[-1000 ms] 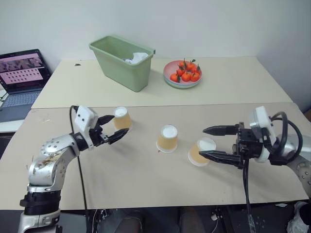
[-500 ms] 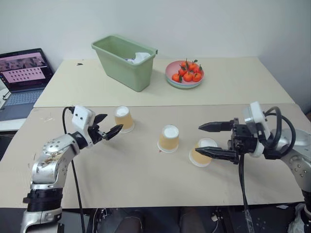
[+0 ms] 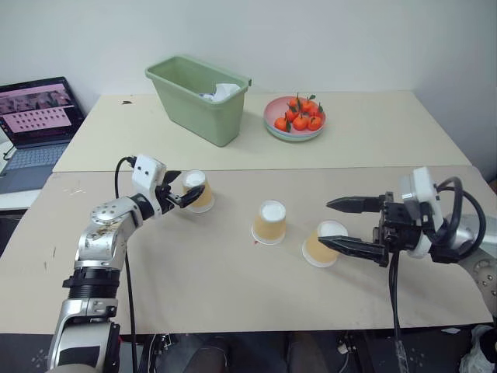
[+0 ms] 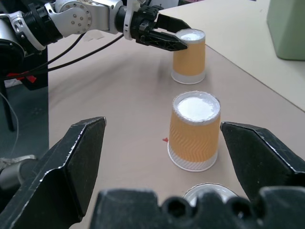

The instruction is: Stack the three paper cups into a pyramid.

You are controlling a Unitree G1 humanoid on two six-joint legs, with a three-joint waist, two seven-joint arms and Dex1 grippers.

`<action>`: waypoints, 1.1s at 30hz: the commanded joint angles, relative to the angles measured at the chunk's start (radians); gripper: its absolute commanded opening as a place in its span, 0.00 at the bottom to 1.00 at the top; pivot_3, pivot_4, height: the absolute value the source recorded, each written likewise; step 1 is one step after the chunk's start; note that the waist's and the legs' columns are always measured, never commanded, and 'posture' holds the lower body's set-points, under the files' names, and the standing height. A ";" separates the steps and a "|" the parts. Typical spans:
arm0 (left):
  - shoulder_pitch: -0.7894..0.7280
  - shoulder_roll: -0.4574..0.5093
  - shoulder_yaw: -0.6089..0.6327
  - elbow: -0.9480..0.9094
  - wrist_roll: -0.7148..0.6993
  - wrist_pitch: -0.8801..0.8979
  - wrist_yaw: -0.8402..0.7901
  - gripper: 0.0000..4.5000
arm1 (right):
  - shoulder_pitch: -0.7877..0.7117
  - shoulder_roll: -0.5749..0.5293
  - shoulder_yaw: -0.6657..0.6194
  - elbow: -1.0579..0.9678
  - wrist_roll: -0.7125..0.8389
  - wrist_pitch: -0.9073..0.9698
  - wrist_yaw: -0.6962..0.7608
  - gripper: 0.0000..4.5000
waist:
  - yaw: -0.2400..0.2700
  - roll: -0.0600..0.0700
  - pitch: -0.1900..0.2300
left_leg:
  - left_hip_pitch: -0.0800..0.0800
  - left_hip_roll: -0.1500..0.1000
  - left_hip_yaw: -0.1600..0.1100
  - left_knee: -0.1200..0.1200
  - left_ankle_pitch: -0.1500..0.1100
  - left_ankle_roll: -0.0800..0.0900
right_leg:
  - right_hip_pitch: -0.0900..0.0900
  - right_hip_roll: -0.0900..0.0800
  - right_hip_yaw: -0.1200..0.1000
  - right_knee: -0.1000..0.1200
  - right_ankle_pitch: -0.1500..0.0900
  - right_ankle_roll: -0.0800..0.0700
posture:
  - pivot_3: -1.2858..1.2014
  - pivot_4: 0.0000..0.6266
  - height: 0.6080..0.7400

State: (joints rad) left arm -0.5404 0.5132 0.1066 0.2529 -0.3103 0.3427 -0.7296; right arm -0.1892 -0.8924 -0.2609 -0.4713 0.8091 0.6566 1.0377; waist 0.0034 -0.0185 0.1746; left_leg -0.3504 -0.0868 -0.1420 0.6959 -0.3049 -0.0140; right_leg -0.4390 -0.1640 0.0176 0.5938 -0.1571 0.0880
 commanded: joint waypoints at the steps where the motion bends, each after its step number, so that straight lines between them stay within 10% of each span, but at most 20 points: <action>1: -0.054 -0.010 -0.013 0.073 0.029 -0.073 -0.013 0.94 | 0.003 -0.017 -0.049 -0.033 0.028 0.002 -0.009 1.00 | 0.000 0.000 0.000 | 0.000 0.000 0.000 0.000 0.000 0.000 | 0.000 0.000 0.000 0.000 0.000 0.000 | 0.52 0.24 0.89; 5: -0.094 -0.035 -0.029 0.128 0.046 -0.109 -0.011 0.67 | 0.004 -0.020 -0.054 -0.035 0.029 0.003 -0.012 1.00 | 0.001 0.000 0.000 | 0.000 0.000 0.000 0.000 0.000 0.000 | 0.000 0.000 0.000 0.000 0.000 0.000 | 0.52 0.24 0.89; 33: 0.034 0.034 -0.141 -0.219 -0.042 0.054 -0.273 0.67 | -0.021 -0.001 -0.064 -0.056 0.092 0.006 -0.085 1.00 | -0.009 0.000 0.000 | -0.001 0.000 0.000 0.000 0.000 0.000 | 0.000 0.000 0.000 0.000 0.000 0.000 | 0.52 0.24 0.89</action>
State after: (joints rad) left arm -0.4994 0.5487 -0.0314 0.0501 -0.3543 0.4164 -0.9984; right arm -0.2099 -0.8913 -0.2927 -0.4957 0.8825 0.6688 0.9567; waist -0.0059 -0.0187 0.1746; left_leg -0.3511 -0.0868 -0.1420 0.6961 -0.3049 -0.0137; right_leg -0.4392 -0.1641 0.0177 0.5939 -0.1568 0.0883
